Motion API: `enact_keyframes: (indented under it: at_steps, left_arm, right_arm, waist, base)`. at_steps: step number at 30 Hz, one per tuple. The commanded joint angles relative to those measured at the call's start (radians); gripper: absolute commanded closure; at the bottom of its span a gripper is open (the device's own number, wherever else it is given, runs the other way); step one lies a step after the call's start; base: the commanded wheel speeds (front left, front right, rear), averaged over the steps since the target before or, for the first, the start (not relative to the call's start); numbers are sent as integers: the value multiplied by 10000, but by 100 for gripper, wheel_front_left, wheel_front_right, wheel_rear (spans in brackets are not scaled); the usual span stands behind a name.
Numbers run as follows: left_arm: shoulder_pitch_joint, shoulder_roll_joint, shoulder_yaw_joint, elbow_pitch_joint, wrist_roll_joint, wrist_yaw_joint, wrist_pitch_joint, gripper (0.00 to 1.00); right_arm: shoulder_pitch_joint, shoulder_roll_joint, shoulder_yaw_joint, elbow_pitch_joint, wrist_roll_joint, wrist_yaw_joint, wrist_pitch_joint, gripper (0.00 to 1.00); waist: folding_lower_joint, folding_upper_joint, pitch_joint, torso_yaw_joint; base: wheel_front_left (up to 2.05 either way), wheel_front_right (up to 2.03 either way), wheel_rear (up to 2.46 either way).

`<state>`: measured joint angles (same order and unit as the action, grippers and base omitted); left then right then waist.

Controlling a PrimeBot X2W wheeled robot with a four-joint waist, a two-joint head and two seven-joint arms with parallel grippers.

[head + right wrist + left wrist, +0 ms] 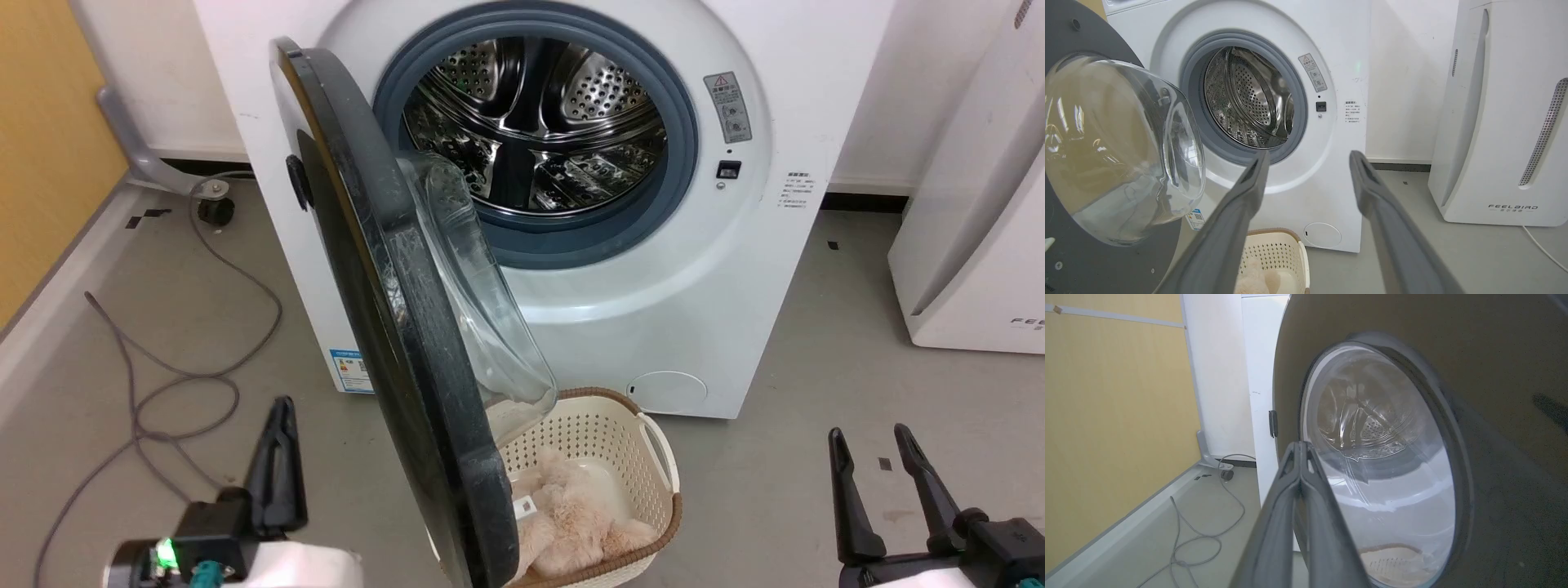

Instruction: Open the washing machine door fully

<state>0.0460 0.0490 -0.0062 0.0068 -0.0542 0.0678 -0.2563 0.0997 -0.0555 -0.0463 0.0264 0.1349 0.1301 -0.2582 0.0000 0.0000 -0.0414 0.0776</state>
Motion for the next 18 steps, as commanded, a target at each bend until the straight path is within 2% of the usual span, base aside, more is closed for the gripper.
enact_keyframes:
  at_steps: [1,9,18]
  left_arm:
    - [-122,14,93,-225,110,40,-55,100]
    - [-706,51,83,-1837,372,-88,-55,100]
    - [-1075,41,-1050,-3452,605,-395,-55,100]
  right_arm:
    - [158,51,-17,34,-58,6,-35,0]
    - [108,52,-29,7,-34,6,-35,0]
    - [100,52,-23,-27,2,6,-36,0]
  waist:
    - [0,0,2,23]
    - [0,0,0,82]
    - [0,0,-15,54]
  base:
    - [0,0,0]
    - [0,0,0]
    - [0,0,0]
